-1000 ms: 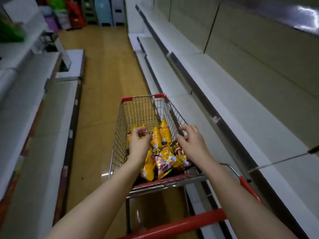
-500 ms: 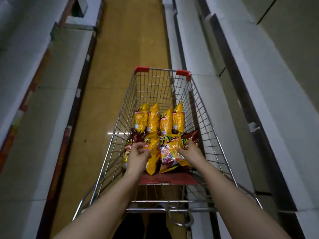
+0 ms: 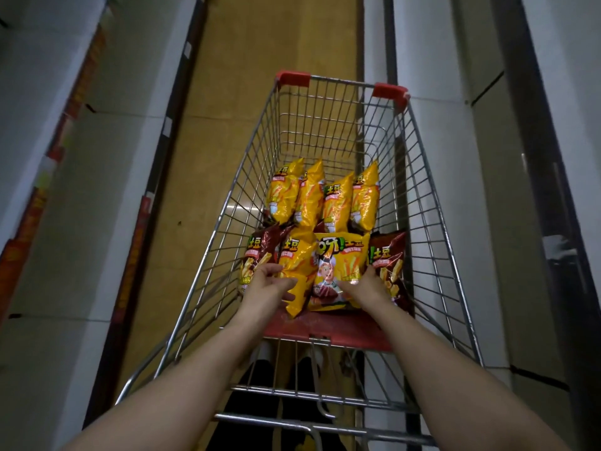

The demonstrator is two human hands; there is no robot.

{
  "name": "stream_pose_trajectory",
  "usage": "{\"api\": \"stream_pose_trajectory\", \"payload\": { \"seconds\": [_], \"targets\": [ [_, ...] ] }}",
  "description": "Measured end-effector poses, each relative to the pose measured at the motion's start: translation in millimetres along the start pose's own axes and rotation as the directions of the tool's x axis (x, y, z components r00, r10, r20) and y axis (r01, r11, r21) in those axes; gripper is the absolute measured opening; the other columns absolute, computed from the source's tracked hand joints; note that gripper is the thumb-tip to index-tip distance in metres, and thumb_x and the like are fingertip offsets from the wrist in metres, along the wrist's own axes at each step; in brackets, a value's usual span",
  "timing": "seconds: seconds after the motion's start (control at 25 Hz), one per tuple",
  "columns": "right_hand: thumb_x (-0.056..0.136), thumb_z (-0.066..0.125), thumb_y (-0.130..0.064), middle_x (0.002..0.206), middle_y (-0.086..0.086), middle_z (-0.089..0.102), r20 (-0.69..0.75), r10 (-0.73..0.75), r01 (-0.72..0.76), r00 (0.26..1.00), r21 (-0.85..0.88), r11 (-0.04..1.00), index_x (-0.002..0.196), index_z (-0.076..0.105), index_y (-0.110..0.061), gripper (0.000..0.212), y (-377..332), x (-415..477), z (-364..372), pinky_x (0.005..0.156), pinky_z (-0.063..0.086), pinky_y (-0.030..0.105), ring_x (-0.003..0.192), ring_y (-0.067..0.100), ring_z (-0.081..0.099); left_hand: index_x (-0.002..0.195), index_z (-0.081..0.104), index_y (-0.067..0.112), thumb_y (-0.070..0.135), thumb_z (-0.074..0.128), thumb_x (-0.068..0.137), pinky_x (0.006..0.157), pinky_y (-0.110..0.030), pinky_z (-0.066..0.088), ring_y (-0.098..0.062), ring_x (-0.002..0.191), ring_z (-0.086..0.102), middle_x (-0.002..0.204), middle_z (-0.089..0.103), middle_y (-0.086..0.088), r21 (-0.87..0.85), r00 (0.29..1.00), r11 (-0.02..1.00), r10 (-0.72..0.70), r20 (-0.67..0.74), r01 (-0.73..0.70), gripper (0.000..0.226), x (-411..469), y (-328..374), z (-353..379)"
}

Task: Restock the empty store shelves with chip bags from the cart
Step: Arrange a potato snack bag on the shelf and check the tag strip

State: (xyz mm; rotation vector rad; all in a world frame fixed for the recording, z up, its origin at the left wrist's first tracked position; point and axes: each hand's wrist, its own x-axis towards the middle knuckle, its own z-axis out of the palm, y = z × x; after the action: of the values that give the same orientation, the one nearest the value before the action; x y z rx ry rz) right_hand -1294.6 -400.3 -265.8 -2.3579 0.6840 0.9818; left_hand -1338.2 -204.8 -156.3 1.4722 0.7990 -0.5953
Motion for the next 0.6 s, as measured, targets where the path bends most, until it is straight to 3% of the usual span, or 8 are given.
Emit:
{"api": "stream_pose_trajectory", "payload": {
  "seconds": [0.12,0.36,0.48,0.6],
  "targets": [
    [0.077,0.073,-0.039,0.139,0.016,0.044,0.079,0.034,-0.051,0.996,0.216,0.975,0.139,0.027,0.0,0.087,3.3,6.5,1.4,0.101,0.04,0.042,0.125,0.034,0.045,0.116,0.044,0.012,0.01,0.06,0.089,0.067,-0.03,0.045,-0.018,0.071,0.058,0.098,0.057,-0.014,-0.019,1.0,1.0,-0.007,-0.003,0.007,0.031,2.8,1.2,0.9],
    [0.078,0.073,-0.037,0.128,0.011,0.057,0.152,-0.044,0.003,0.987,0.261,0.965,0.129,0.051,-0.007,0.063,11.7,4.0,5.0,0.096,0.044,0.037,0.115,0.03,0.055,0.116,0.044,0.013,0.012,0.061,0.089,0.06,-0.027,0.04,-0.016,0.069,0.057,0.098,0.059,-0.012,-0.023,1.0,1.0,-0.004,0.002,0.004,0.032,7.0,-1.5,-0.5],
    [0.08,0.07,-0.037,0.123,0.01,0.06,0.107,-0.057,0.03,0.993,0.243,0.97,0.123,0.057,-0.01,0.053,4.7,-1.3,-7.5,0.088,0.044,0.032,0.111,0.03,0.056,0.116,0.043,0.012,0.01,0.061,0.088,0.056,-0.025,0.039,-0.016,0.066,0.056,0.093,0.058,-0.011,-0.051,1.0,0.999,0.003,0.008,-0.003,0.033,10.0,-1.6,-1.1],
    [0.078,0.072,-0.033,0.121,0.01,0.061,0.069,-0.073,0.053,0.995,0.259,0.964,0.121,0.057,-0.009,0.052,-4.2,-13.6,-31.4,0.09,0.045,0.033,0.11,0.03,0.056,0.117,0.042,0.011,0.009,0.061,0.088,0.058,-0.027,0.042,-0.017,0.067,0.056,0.091,0.057,-0.01,-0.027,1.0,0.999,0.022,0.009,-0.021,0.034,9.2,-0.8,-0.2]
  ]
}}
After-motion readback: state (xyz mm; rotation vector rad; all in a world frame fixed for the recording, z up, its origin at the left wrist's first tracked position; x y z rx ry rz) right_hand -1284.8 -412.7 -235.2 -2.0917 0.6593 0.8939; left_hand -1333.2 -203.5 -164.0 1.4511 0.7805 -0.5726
